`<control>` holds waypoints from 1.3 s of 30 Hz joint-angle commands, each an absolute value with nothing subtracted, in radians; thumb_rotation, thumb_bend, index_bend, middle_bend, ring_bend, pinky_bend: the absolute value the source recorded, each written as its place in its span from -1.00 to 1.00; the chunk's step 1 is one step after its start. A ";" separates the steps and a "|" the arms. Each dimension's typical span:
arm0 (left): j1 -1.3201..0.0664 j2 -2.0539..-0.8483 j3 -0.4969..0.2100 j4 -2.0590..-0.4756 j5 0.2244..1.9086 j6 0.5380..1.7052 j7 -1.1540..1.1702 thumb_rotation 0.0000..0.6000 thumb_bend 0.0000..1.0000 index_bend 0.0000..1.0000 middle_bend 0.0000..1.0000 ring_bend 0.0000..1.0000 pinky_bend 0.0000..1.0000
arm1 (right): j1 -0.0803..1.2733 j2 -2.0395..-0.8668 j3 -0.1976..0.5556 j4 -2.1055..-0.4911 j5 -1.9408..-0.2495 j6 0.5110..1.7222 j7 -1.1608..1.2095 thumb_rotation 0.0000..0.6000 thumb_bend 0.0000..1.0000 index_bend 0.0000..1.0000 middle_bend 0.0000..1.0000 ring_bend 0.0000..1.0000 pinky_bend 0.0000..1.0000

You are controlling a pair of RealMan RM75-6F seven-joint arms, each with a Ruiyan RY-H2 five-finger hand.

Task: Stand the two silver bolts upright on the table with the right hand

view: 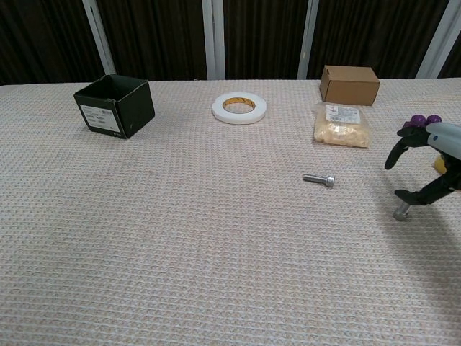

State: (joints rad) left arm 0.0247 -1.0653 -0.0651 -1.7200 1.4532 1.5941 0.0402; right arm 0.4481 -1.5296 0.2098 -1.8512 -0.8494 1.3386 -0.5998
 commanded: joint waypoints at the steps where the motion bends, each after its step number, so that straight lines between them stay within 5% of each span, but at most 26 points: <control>1: 0.024 -1.064 -0.065 -1.720 1.451 1.591 0.039 1.00 -0.71 -0.73 -0.75 -0.99 -0.84 | 0.487 -1.564 0.230 -1.896 -0.840 1.375 -0.686 1.00 -0.29 -0.28 -1.00 -1.00 -0.97; 13: 0.017 -1.051 -0.072 -1.714 1.437 1.573 0.004 1.00 -0.71 -0.73 -0.75 -0.99 -0.84 | 0.592 -1.715 0.302 -1.894 -0.739 1.454 -0.851 1.00 -0.29 -0.28 -1.00 -1.00 -0.97; 21: 0.012 -1.040 -0.070 -1.708 1.440 1.560 -0.025 1.00 -0.71 -0.73 -0.75 -0.99 -0.84 | 0.705 -1.885 0.399 -1.740 -0.637 1.488 -0.937 1.00 -0.29 -0.28 -1.00 -1.00 -0.97; 39: 0.005 -1.037 -0.078 -1.706 1.424 1.549 -0.035 1.00 -0.71 -0.73 -0.75 -0.99 -0.84 | 0.766 -1.962 0.447 -1.518 -0.550 1.429 -0.920 1.00 -0.29 -0.22 -1.00 -1.00 -0.98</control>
